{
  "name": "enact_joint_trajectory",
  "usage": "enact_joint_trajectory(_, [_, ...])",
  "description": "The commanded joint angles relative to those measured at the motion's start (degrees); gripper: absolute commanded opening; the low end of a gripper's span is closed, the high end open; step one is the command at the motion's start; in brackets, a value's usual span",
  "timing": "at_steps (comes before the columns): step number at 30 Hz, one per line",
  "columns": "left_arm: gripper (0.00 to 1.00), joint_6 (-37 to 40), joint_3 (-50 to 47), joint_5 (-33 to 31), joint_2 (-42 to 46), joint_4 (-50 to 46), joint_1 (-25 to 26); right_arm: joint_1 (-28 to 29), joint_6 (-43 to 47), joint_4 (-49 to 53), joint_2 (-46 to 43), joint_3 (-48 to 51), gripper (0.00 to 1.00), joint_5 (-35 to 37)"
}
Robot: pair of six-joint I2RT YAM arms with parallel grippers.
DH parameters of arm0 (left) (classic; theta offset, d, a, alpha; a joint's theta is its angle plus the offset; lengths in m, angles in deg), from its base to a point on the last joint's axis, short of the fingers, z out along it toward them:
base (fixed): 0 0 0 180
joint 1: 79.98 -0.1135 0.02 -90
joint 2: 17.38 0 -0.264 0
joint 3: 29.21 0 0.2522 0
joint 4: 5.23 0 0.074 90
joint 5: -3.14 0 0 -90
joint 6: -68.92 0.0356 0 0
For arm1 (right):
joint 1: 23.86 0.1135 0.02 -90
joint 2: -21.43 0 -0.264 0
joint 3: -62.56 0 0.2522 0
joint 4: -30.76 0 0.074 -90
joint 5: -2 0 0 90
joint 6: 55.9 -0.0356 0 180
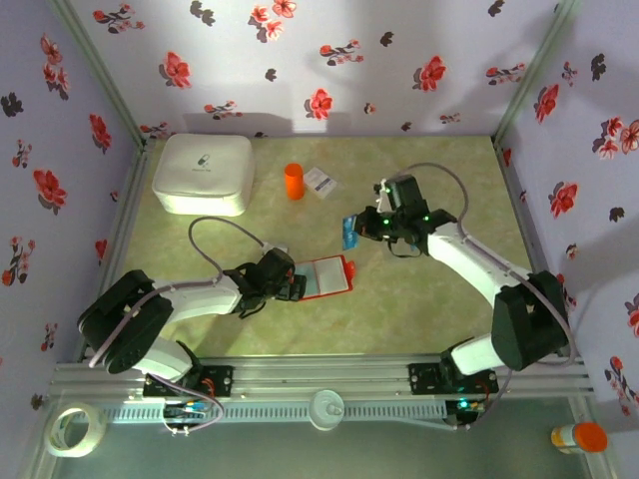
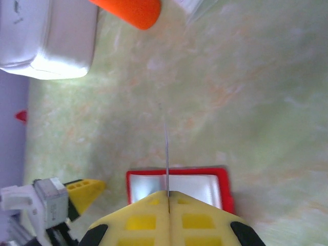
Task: Put the credit cards into the card holder
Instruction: Insert the credit card into the card slot.
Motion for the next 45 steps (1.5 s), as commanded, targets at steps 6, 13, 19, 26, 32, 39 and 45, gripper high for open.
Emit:
enact_joint_trajectory(6, [1.0,-1.31,-0.95,-1.52,-0.97,-4.35,-0.19,4.06,-11.39,-24.89,3.34,10.19,0.0,-4.48])
enact_joint_trajectory(13, [1.0,-1.6,-2.2,-1.53,0.36,-5.02,-0.17,6.12,-15.34,-36.87,5.49,16.56,0.0,-3.24])
enact_joint_trajectory(19, [1.0,-1.94,-2.73,-1.47,-0.17,-4.74,-0.19,7.25,-14.7,-42.12,8.17,19.42,0.0,-2.42])
enact_joint_trajectory(26, [1.0,-1.86,-2.59,-1.52,-0.72,-4.92,-0.19,7.24,-14.44,-49.64,10.32,23.4,0.0,-2.42])
enact_joint_trajectory(32, [1.0,-1.89,-2.4,-1.51,-1.24,-5.36,-0.19,7.25,-15.38,-55.83,11.95,26.5,0.0,-2.8])
enact_joint_trajectory(39, [0.99,-2.3,-2.4,-1.34,-1.45,-5.47,-0.19,7.25,-16.35,-59.29,13.44,28.47,0.0,-2.96])
enact_joint_trajectory(45, [0.99,-2.55,-2.31,-1.32,-1.74,-5.54,-0.19,7.21,-17.22,-62.55,15.33,29.36,0.0,-4.27])
